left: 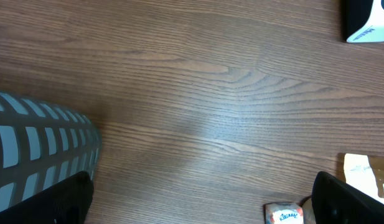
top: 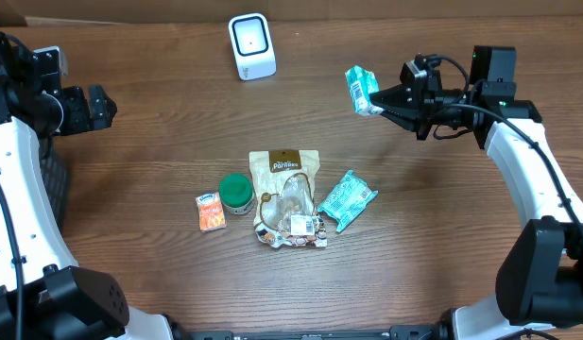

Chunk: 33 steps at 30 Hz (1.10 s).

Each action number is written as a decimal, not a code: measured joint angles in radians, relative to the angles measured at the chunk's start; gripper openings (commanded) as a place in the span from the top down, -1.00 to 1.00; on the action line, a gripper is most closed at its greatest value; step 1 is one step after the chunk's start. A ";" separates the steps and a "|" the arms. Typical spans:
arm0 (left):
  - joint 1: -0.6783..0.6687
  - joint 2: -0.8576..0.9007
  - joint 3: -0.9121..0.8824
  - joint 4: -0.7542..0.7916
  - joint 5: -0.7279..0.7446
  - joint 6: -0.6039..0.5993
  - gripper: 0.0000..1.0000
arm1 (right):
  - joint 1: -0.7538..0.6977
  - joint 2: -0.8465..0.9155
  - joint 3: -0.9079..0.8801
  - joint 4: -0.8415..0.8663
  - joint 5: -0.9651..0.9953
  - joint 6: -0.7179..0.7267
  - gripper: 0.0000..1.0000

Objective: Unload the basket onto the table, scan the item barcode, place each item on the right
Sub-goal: 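Lift the Kleenex pack and carry it to the white scanner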

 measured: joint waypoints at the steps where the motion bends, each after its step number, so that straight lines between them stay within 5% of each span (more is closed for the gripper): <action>1: 0.000 0.000 0.000 0.000 0.000 0.000 -0.99 | 0.000 0.000 0.000 0.001 0.000 -0.018 0.92; 9: 0.000 0.000 0.000 0.000 0.000 0.000 -0.99 | 0.046 0.000 0.000 -0.116 0.187 -0.163 0.92; 18: 0.000 0.000 0.000 0.000 0.000 0.000 -1.00 | 0.249 0.000 0.037 -0.465 0.795 -0.351 0.92; 26: 0.000 0.000 0.000 0.000 0.000 0.000 -0.99 | 0.326 0.050 0.449 -0.635 1.239 -0.426 0.93; 33: 0.000 0.000 0.000 0.000 0.000 0.000 -0.99 | 0.484 0.240 0.810 -0.545 1.607 -0.506 0.93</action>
